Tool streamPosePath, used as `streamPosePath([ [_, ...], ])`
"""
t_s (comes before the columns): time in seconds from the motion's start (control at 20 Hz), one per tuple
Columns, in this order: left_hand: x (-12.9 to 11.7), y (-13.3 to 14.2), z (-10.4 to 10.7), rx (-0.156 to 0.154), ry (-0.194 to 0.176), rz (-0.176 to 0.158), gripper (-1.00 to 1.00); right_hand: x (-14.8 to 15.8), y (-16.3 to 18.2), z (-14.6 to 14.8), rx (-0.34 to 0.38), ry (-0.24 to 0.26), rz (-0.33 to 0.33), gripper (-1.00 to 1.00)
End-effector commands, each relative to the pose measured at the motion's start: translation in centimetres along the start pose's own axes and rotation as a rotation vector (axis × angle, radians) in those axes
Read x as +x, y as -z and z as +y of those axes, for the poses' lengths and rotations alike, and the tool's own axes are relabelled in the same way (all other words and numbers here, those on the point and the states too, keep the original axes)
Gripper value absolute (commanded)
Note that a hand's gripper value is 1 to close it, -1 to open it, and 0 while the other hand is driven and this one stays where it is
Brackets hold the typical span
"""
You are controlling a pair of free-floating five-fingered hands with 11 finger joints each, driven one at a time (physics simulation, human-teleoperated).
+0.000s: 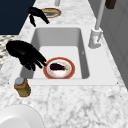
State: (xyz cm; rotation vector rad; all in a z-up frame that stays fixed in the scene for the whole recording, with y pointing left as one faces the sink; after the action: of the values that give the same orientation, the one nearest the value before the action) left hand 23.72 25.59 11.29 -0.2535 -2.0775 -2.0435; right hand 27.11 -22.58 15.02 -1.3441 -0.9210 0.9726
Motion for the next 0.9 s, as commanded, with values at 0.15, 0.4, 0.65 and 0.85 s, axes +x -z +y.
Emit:
streamPosePath([
  [0.15,0.4,0.3,1.9,0.008,0.008,0.019,-1.00,0.6,-0.8,0.7,0.076,0.017,-0.033,0.00],
  [0.4,0.4,0.3,1.5,-0.002,-0.016,-0.001,-1.00,1.0,-1.1,1.3,0.105,0.020,-0.042,0.00],
  [0.65,2.0,1.1,2.9,0.010,-0.023,0.049,-1.00,1.1,-1.1,1.4,0.106,0.023,-0.042,0.00],
  [0.85,1.7,1.1,3.0,-0.022,-0.027,0.005,-1.00,1.1,-1.1,1.4,0.106,0.024,-0.042,0.00],
])
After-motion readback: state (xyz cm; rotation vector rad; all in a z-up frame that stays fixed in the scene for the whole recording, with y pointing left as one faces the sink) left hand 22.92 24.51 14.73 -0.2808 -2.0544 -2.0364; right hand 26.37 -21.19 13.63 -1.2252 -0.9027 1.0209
